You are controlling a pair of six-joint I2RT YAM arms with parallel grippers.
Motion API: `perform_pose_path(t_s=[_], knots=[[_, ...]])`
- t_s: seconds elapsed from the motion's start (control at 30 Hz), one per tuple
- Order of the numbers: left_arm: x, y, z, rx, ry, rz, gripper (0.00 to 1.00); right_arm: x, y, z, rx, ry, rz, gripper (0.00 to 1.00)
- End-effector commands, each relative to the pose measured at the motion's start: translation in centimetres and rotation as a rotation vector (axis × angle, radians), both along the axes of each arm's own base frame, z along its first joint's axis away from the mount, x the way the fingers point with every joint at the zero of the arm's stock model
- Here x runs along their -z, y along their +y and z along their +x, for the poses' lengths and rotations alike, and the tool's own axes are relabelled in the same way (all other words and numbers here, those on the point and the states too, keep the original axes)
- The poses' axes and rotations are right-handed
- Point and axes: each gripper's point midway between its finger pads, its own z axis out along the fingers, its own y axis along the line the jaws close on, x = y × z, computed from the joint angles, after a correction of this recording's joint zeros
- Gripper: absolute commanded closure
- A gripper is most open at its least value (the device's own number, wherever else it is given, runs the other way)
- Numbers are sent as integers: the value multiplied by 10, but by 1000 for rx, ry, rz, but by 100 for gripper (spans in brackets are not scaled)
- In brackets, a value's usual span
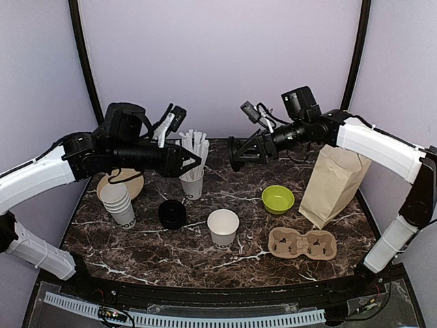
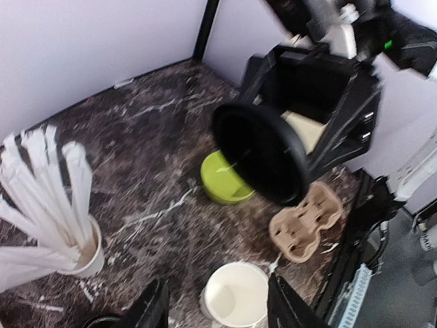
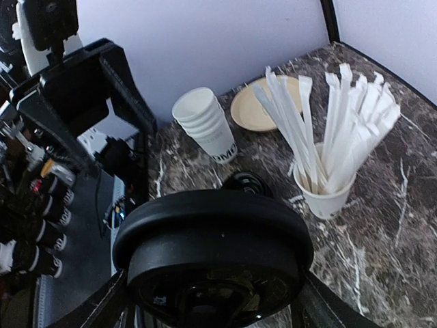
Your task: Pack the takeout coffee
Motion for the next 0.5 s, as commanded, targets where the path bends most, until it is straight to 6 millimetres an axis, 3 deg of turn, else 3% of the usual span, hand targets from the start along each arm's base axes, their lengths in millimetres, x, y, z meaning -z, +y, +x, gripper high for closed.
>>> perform_pose_path(t_s=[0.0,0.13,0.47], knots=[[115,35,3,-115,177,356,52,10,-24,-4,5,-173,-157,24],[156,27,-9,-37,231,380,55,20,-34,-8,-6,-196,-224,23],[214,3,-16,56,288,417,55,29,-47,-15,-19,-226,-306,23]])
